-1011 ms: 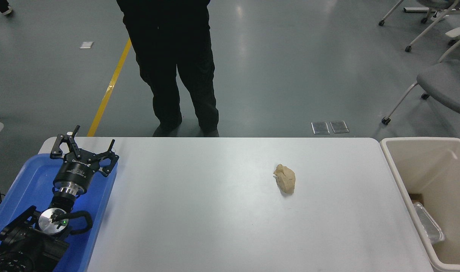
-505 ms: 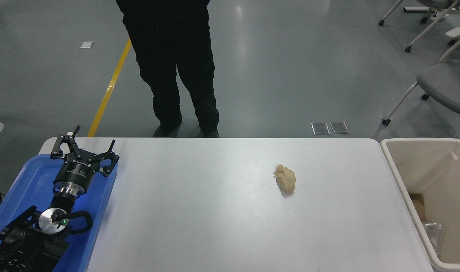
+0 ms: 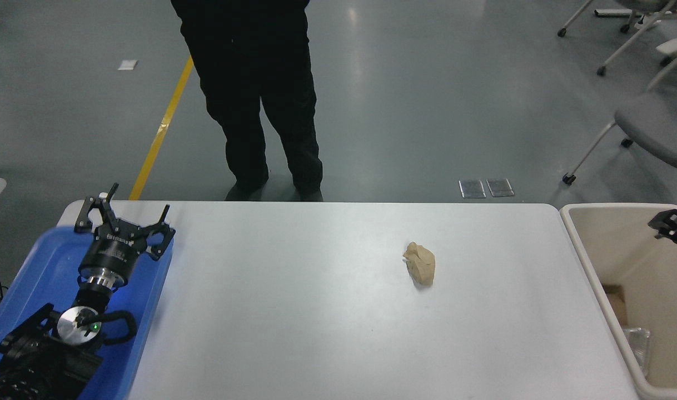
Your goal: Pick up foil plate and place in dustbin
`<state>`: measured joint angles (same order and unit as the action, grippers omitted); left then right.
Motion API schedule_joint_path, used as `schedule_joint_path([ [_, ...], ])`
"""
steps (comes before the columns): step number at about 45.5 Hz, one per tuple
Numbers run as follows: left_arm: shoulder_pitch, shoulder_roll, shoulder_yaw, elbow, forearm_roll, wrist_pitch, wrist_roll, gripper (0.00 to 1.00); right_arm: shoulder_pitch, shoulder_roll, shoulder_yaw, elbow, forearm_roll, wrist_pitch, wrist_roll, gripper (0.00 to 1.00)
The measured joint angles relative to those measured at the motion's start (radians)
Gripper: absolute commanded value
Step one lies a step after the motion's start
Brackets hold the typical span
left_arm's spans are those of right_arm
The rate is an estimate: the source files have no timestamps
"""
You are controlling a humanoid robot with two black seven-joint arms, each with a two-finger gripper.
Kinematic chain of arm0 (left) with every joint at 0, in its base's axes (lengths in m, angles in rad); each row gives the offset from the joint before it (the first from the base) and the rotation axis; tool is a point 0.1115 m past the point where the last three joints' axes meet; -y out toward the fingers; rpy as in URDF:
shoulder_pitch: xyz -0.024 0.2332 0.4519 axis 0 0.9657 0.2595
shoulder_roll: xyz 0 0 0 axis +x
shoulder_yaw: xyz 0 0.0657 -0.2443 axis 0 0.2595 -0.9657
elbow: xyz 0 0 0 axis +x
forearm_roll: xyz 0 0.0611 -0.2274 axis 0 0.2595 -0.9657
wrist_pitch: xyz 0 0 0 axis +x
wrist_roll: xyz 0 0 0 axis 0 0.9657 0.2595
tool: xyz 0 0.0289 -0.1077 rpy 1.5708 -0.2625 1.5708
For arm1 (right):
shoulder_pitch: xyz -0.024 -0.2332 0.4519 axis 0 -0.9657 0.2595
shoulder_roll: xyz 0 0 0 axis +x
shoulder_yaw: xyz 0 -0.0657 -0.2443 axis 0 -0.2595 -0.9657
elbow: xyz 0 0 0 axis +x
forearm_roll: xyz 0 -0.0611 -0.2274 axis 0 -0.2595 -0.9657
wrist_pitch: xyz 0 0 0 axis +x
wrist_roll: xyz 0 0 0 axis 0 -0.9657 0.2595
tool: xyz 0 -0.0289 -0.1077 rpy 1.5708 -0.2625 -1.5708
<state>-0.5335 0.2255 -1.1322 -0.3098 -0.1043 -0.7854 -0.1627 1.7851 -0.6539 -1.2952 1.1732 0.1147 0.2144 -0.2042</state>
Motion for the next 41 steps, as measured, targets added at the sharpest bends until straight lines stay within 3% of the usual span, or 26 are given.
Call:
schedule_joint_path([
  [18, 0.001, 0.000, 0.000, 0.000, 0.000, 0.000, 0.000, 0.99, 0.317, 0.230, -0.030, 0.075, 0.009, 0.418, 0.000, 1.00],
  [29, 0.001, 0.000, -0.001, 0.000, 0.000, 0.000, 0.000, 0.99, 0.464, 0.399, -0.001, 0.121, 0.009, 0.521, 0.001, 1.00],
  [41, 0.001, 0.000, -0.001, 0.000, 0.000, 0.000, -0.001, 0.99, 0.572, 0.476, 0.009, 0.136, 0.009, 0.557, 0.000, 1.00],
])
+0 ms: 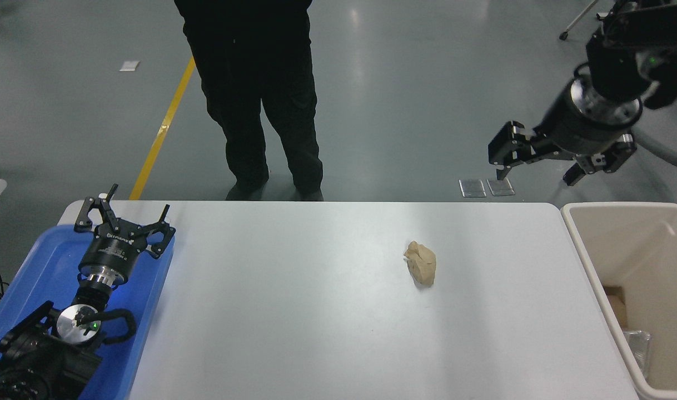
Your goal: Pick up foil plate and place in dustbin
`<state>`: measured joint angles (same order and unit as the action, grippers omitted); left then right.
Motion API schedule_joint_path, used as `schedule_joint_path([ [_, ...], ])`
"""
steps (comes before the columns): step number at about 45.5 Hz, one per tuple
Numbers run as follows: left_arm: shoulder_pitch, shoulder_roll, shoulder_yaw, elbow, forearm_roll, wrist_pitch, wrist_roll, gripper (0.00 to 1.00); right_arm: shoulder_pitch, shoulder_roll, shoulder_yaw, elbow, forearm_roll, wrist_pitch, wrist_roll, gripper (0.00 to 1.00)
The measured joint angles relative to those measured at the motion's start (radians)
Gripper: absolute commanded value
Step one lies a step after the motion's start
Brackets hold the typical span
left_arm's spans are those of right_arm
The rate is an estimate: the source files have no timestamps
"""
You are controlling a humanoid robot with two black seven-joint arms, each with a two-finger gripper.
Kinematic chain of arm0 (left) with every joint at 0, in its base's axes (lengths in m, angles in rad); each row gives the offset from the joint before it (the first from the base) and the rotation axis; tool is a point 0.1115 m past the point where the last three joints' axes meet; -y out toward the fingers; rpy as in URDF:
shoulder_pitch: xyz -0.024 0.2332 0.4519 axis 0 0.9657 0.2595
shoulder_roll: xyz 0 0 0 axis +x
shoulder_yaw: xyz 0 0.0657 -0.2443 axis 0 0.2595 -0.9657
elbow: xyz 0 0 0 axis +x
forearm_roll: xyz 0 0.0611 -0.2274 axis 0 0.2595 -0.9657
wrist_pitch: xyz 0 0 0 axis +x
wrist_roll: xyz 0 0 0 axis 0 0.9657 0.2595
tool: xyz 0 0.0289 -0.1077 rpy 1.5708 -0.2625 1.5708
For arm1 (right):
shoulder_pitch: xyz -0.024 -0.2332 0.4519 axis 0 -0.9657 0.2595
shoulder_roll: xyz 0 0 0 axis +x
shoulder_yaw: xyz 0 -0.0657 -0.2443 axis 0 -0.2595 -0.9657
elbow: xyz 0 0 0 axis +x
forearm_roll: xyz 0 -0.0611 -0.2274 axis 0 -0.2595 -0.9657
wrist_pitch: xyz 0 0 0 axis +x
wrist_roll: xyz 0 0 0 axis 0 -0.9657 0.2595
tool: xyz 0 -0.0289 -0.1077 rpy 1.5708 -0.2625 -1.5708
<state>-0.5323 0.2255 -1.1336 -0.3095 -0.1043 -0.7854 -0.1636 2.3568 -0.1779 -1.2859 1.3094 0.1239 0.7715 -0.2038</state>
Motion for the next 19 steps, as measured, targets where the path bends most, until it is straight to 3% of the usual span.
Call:
schedule_joint_path([
  [19, 0.000, 0.000, 0.000, 0.001, 0.000, 0.000, -0.001, 0.99, -0.002, 0.062, 0.031, 0.005, 0.000, 0.012, 0.000, 1.00],
])
